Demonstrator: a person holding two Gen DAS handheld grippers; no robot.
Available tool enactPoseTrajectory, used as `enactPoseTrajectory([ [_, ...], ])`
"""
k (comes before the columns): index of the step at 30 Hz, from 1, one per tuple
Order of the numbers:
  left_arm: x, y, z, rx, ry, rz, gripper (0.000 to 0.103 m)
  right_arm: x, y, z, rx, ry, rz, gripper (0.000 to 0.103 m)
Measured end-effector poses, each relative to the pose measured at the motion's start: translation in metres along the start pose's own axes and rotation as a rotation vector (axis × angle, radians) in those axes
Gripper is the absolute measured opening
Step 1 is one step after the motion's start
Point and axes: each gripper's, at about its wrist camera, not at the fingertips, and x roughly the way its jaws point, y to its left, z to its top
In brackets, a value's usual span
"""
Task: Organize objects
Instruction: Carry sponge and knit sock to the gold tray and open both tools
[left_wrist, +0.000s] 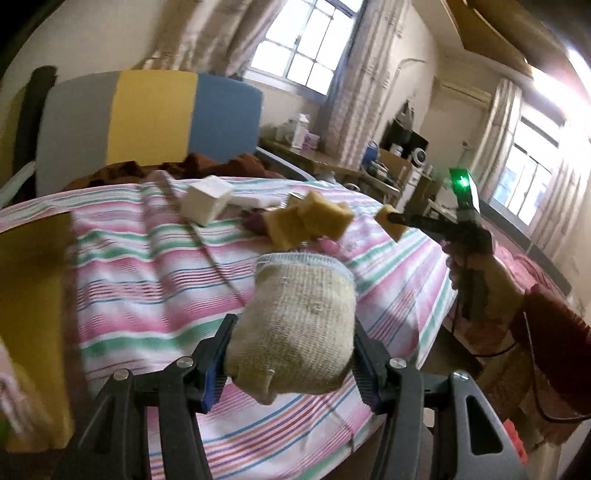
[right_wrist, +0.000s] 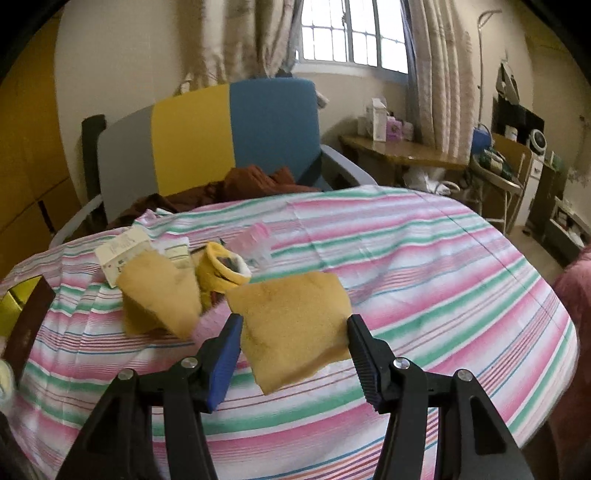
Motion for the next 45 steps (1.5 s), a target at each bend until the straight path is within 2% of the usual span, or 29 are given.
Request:
enactPoseTrajectory([
  [4, -0.025, 0.021, -0.003, -0.039, -0.022, 0.041, 0.058, -0.007, 0.008, -0.002, 0.026, -0.031, 0.022, 0.058],
  [9, -0.06, 0.046, -0.006, -0.064, -0.074, 0.101, 0.058, -0.016, 0.045, -0.007, -0.051, -0.023, 0.057, 0.058],
  [13, -0.082, 0.073, -0.01, -0.131, -0.111, 0.142, 0.058, -0.032, 0.091, -0.016, -0.078, 0.009, 0.187, 0.058],
  [20, -0.112, 0.122, -0.021, -0.268, -0.164, 0.213, 0.058, -0.063, 0.204, -0.033, -0.162, 0.042, 0.444, 0.058],
  [27, -0.132, 0.17, -0.021, -0.344, -0.187, 0.3, 0.058, -0.08, 0.294, -0.057, -0.201, 0.075, 0.615, 0.058],
  [33, -0.139, 0.213, -0.02, -0.44, -0.184, 0.339, 0.058, -0.078, 0.353, -0.068, -0.225, 0.123, 0.671, 0.058],
  [40, -0.141, 0.244, -0.015, -0.48, -0.163, 0.394, 0.058, -0.072, 0.405, -0.069, -0.298, 0.113, 0.647, 0.059],
  [44, -0.14, 0.255, -0.016, -0.489, -0.151, 0.417, 0.058, -0.06, 0.422, -0.067, -0.3, 0.145, 0.625, 0.064],
  [45, -0.139, 0.257, -0.015, -0.492, -0.144, 0.432, 0.058, -0.06, 0.425, -0.069, -0.302, 0.148, 0.613, 0.069],
])
